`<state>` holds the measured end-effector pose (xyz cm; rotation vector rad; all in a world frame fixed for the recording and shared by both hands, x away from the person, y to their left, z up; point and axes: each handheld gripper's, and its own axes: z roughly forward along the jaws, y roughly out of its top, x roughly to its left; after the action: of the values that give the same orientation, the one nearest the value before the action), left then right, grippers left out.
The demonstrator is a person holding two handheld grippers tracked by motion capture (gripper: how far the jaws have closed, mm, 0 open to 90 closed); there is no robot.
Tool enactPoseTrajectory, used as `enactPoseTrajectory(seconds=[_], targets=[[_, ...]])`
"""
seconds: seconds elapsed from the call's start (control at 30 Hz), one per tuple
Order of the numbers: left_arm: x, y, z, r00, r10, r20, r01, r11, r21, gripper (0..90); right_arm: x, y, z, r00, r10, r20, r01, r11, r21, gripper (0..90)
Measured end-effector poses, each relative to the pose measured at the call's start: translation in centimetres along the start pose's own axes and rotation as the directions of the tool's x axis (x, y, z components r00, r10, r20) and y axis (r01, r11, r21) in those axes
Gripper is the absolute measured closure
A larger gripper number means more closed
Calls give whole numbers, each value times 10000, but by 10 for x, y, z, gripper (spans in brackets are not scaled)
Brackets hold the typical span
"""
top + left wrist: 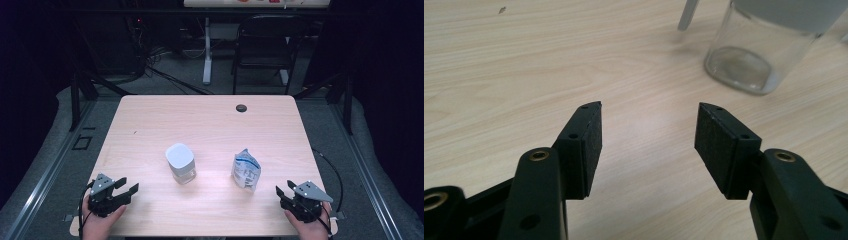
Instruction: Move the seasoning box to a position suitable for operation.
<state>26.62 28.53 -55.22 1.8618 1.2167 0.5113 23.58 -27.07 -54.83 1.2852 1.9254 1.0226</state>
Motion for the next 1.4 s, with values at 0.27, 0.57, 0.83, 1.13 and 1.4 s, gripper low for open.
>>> enactPoseTrajectory(seconds=[0.27,0.57,0.83,1.13,1.4], targets=[[5,-5,8,10000,42,-3,-42,9996,287,464,-4,-3,9,9997,195,-122,-193,9996,183,532],[-1,-5,8,9999,128,-6,-128,9997,226,483,-3,-6,4,9999,63,-100,-61,9997,225,512],[-12,-1,11,9966,602,560,-619,9977,282,536,-6,-6,1,9983,520,-254,-516,9985,166,521],[-22,18,26,9951,776,618,-791,9966,238,593,-6,-7,5,9952,832,-505,-822,9964,226,519],[-26,32,45,9962,763,419,-773,9967,231,633,-9,-7,4,9920,1127,-562,-1124,9936,79,518]])
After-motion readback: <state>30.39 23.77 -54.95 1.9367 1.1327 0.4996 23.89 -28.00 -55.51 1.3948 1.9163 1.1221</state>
